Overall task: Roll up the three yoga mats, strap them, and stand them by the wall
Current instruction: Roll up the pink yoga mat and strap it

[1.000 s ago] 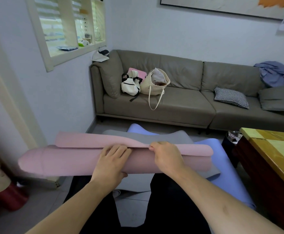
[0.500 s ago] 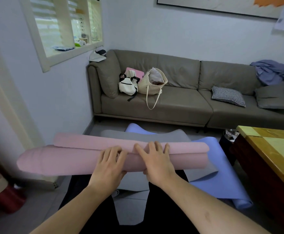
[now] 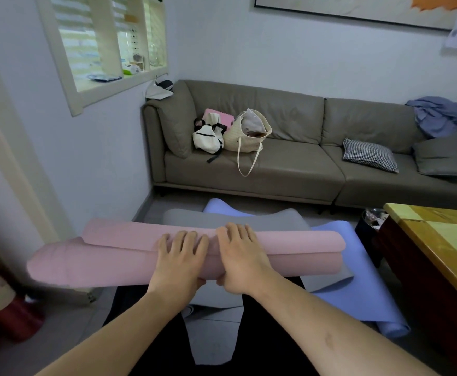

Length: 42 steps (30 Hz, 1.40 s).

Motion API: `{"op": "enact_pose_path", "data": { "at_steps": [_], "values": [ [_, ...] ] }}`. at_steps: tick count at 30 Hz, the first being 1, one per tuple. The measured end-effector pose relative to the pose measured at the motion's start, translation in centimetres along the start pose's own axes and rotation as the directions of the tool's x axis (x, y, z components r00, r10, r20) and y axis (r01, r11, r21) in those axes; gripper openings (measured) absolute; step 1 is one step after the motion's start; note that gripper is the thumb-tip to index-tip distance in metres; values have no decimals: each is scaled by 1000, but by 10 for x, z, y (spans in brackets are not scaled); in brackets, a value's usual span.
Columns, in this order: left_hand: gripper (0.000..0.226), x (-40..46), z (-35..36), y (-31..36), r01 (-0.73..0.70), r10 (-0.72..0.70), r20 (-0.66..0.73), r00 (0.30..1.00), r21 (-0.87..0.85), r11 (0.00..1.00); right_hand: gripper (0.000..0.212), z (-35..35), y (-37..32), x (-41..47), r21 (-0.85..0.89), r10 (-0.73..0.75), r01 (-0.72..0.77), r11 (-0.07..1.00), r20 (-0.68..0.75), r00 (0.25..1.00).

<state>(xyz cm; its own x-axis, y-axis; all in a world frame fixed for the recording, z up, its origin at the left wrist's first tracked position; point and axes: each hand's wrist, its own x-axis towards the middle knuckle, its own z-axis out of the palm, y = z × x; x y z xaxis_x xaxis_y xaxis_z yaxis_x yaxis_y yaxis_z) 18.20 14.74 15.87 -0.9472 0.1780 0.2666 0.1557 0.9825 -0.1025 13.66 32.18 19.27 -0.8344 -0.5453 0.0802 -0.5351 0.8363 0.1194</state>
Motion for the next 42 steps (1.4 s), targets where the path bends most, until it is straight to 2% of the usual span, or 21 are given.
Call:
{"op": "enact_pose_path", "data": {
  "at_steps": [2, 4, 8, 11, 14, 19, 23, 26, 31, 33, 35, 38, 42],
  "values": [
    [103, -3, -1, 0, -14, 13, -59, 998, -7, 1000, 118, -1, -6, 6, 15, 0, -1, 1000, 57, 998],
    [103, -3, -4, 0, -9, 8, -80, 997, -10, 1000, 113, 0, -10, 10, 12, 2, -3, 1000, 76, 997],
    [112, 5, -8, -13, 21, -21, -30, 999, -32, 999, 101, 0, -10, 12, 32, 12, -15, 999, 82, 997],
    [120, 13, -17, -23, 37, -35, 92, 995, -23, 999, 102, 4, -9, 10, 48, 1, -4, 999, 60, 998],
    [106, 15, -19, -24, 22, -18, 170, 985, -21, 1000, 102, 3, -2, 11, 90, -37, 31, 995, 65, 997],
    [102, 5, -18, -20, -3, 5, 80, 997, -27, 1000, 94, 0, 9, 15, 220, -38, 23, 975, 63, 997],
    [71, -17, -1, -2, -209, 192, -187, 963, -75, 975, 86, -1, 10, 19, 226, -37, 15, 974, 94, 995],
    [60, -17, 3, -3, -201, 149, -287, 946, -161, 966, 68, -5, 12, 22, 319, -22, -8, 948, 88, 996],
    [47, -18, 8, -9, -191, 130, -351, 927, -145, 971, 23, -4, 7, 23, 343, 72, -12, 939, -164, 984],
    [45, -23, 10, -9, -167, 106, -373, 922, -134, 977, 20, -5, 4, 21, 377, 142, -53, 925, -213, 967],
    [55, -27, 10, -7, -97, 45, -360, 932, -126, 987, 20, -5, 5, 18, 428, 175, -46, 903, -268, 948],
    [64, -30, 13, -4, -32, -21, -338, 941, -150, 988, 20, 2, 5, 13, 405, 87, 40, 914, -291, 953],
    [68, -31, 16, 0, 28, -102, -277, 955, -258, 966, 24, 10, 7, 10, 222, -62, 119, 968, -248, 967]
  ]
}}
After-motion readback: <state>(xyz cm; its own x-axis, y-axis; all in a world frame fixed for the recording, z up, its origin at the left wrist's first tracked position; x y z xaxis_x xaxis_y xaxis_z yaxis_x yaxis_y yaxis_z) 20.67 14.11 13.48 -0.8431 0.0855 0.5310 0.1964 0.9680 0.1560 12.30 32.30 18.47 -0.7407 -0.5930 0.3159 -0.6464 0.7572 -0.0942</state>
